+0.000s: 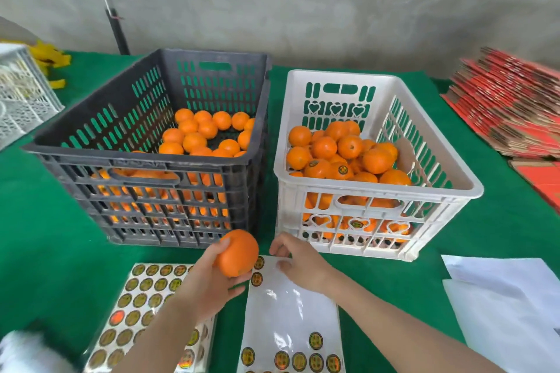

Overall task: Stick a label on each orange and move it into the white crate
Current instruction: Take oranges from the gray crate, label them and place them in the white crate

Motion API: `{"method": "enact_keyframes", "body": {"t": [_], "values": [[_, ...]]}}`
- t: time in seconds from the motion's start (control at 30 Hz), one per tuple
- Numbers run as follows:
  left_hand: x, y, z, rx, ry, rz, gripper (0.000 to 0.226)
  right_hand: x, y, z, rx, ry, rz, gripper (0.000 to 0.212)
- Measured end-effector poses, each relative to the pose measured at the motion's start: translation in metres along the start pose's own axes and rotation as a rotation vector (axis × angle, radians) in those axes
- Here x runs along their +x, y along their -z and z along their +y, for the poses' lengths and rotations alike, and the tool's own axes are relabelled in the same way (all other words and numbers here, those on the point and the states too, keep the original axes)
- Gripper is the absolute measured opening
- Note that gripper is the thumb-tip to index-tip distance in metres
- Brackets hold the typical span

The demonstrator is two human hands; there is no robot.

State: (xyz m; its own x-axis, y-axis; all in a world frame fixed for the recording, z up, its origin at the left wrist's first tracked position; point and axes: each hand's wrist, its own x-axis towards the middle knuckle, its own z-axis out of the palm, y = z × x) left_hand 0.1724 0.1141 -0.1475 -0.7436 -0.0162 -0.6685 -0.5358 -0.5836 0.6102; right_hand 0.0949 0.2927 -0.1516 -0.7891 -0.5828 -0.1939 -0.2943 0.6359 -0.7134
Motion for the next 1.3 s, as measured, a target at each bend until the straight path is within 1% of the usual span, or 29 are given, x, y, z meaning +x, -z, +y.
{"method": "enact_keyframes", "body": {"t": [0.07, 0.17, 0.23, 0.3, 0.4, 0.57, 0.6, 0.63, 0.7, 0.93, 1.0, 1.1, 1.2, 1.3], "values": [[0.002, -0.004, 0.002, 0.033, -0.006, -0.058, 0.072, -0.007, 0.005, -0.002, -0.042, 0.054, 0.026, 0.015], [0.004, -0.019, 0.002, 0.085, 0.0, -0.065, 0.068, -0.017, 0.0, 0.002, -0.211, 0.136, 0.229, 0.014], [0.005, -0.026, 0.0, 0.077, 0.009, -0.062, 0.068, -0.026, -0.01, 0.001, -0.232, 0.138, 0.339, 0.021], [0.005, -0.03, -0.002, 0.074, 0.01, -0.065, 0.071, -0.034, -0.018, -0.002, -0.248, 0.119, 0.392, 0.025], [0.002, -0.033, -0.004, 0.102, 0.044, -0.077, 0.077, -0.044, -0.028, -0.005, -0.289, 0.133, 0.468, 0.018], [0.003, -0.036, -0.009, 0.089, 0.052, -0.057, 0.081, -0.05, -0.04, -0.011, -0.454, 0.1, 0.441, 0.019], [0.003, -0.036, -0.01, 0.08, 0.049, -0.046, 0.082, -0.049, -0.041, -0.012, -0.42, 0.083, 0.418, 0.019], [0.004, -0.037, -0.01, 0.068, 0.05, -0.035, 0.083, -0.048, -0.042, -0.011, -0.346, 0.06, 0.383, 0.022], [0.003, -0.036, -0.01, 0.043, 0.059, -0.02, 0.084, -0.046, -0.047, -0.003, -0.261, 0.037, 0.403, 0.026], [-0.001, -0.036, -0.018, -0.023, 0.09, -0.007, 0.084, -0.046, -0.052, -0.003, -0.025, -0.062, 0.451, 0.006], [-0.002, -0.036, -0.02, -0.051, 0.09, 0.006, 0.083, -0.046, -0.052, -0.005, -0.03, -0.065, 0.449, 0.005], [-0.001, -0.036, -0.025, -0.089, 0.114, 0.016, 0.084, -0.046, -0.053, -0.006, -0.107, -0.078, 0.409, 0.008], [-0.001, -0.037, -0.027, -0.075, 0.118, 0.014, 0.085, -0.046, -0.053, -0.008, -0.167, -0.085, 0.384, 0.013], [-0.003, -0.038, -0.023, -0.021, 0.102, 0.0, 0.081, -0.048, -0.052, -0.005, -0.177, -0.03, 0.381, 0.013]]}}
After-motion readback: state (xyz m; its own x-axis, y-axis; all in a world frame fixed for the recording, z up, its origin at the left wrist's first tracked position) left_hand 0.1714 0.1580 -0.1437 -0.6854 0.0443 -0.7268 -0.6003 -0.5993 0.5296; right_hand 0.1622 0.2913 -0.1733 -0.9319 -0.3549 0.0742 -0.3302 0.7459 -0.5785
